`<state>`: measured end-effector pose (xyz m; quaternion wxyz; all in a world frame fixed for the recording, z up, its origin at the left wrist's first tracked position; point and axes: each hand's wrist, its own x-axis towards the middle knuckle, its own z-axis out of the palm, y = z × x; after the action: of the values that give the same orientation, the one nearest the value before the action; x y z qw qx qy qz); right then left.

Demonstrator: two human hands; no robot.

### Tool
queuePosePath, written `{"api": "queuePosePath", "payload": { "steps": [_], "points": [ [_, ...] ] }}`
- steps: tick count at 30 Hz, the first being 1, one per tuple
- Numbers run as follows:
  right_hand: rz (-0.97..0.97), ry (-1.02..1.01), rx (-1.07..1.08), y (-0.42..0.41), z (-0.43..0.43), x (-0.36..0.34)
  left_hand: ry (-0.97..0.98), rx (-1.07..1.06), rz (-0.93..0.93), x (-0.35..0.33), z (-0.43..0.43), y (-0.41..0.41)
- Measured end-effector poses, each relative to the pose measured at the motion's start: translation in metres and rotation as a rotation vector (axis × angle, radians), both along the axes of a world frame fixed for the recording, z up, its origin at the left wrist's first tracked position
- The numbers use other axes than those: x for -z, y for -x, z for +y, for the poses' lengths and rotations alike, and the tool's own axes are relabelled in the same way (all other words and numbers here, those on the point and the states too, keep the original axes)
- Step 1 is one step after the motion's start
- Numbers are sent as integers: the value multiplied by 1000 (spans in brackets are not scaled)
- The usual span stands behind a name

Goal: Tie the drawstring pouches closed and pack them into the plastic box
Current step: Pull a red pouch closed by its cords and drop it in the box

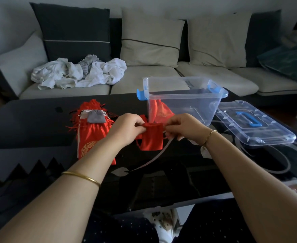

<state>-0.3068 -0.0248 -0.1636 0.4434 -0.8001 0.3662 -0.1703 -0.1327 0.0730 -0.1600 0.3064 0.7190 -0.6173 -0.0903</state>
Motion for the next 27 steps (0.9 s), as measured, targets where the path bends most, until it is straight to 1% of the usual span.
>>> {"api": "queuePosePath", "payload": {
  "steps": [3,5,9,11,13,14,15,17,19,23,24,25,26,27],
  "points": [
    [136,314,116,7,-10,6,-24,-64,-27,5,0,-7],
    [232,427,150,11,-15,9,-38,-90,-17,6,2,-12],
    [339,492,213,17,-17,6,-21,-150,25,3,4,-19],
    [351,490,236,20,-17,3,8,-180,64,2,5,-22],
    [320,444,237,23,-17,2,25,-213,94,2,7,-25],
    [272,383,241,24,-16,1,24,-237,101,2,8,-26],
    [198,275,250,25,-15,1,21,-264,101,2,8,-27],
    [2,-52,273,28,-14,0,27,-312,90,0,10,-29],
    [-133,-331,303,29,-13,1,38,-344,89,-3,11,-30],
    [-344,-688,441,22,-13,3,40,-407,125,-6,12,-28],
    [-401,-761,480,21,-13,2,31,-422,167,-6,11,-28],
    [-458,-831,522,20,-14,2,34,-455,272,-6,8,-30],
    [-510,-896,571,20,-15,2,39,-496,474,-6,5,-33],
    [-552,-949,622,20,-17,2,50,-536,741,-9,3,-34]
  ]
}}
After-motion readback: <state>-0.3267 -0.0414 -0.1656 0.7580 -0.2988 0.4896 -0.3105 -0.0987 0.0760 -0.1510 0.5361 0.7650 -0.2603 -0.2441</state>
